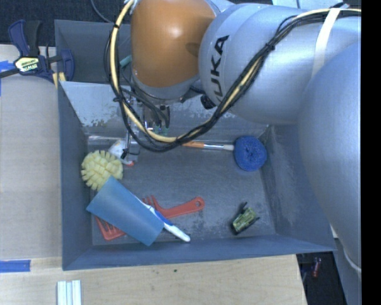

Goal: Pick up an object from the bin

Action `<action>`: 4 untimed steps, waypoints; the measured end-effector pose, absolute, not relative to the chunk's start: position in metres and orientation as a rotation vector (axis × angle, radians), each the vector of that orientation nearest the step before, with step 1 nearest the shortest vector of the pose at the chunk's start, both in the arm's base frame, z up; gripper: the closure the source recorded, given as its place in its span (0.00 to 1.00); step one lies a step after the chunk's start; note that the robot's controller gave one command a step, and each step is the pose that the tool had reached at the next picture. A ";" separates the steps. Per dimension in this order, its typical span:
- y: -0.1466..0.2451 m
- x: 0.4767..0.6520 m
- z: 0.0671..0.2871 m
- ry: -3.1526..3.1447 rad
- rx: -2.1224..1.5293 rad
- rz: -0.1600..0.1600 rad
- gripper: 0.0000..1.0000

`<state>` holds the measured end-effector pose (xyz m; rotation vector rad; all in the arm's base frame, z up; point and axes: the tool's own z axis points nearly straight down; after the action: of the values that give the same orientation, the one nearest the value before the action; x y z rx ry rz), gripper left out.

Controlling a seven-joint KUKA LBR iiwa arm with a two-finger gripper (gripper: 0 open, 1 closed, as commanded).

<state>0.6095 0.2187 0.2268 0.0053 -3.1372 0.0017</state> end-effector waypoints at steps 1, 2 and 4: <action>0.217 0.611 0.232 -3.145 -0.001 -0.002 0.00; 0.234 0.615 0.128 -3.138 0.245 -0.002 0.00; 0.242 0.613 0.129 -3.096 0.559 0.001 0.00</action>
Offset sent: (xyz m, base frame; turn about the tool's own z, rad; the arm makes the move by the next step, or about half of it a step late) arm 0.0053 0.0246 -0.1568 -0.2333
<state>0.6126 0.2421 0.1285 0.5587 -3.0962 0.0006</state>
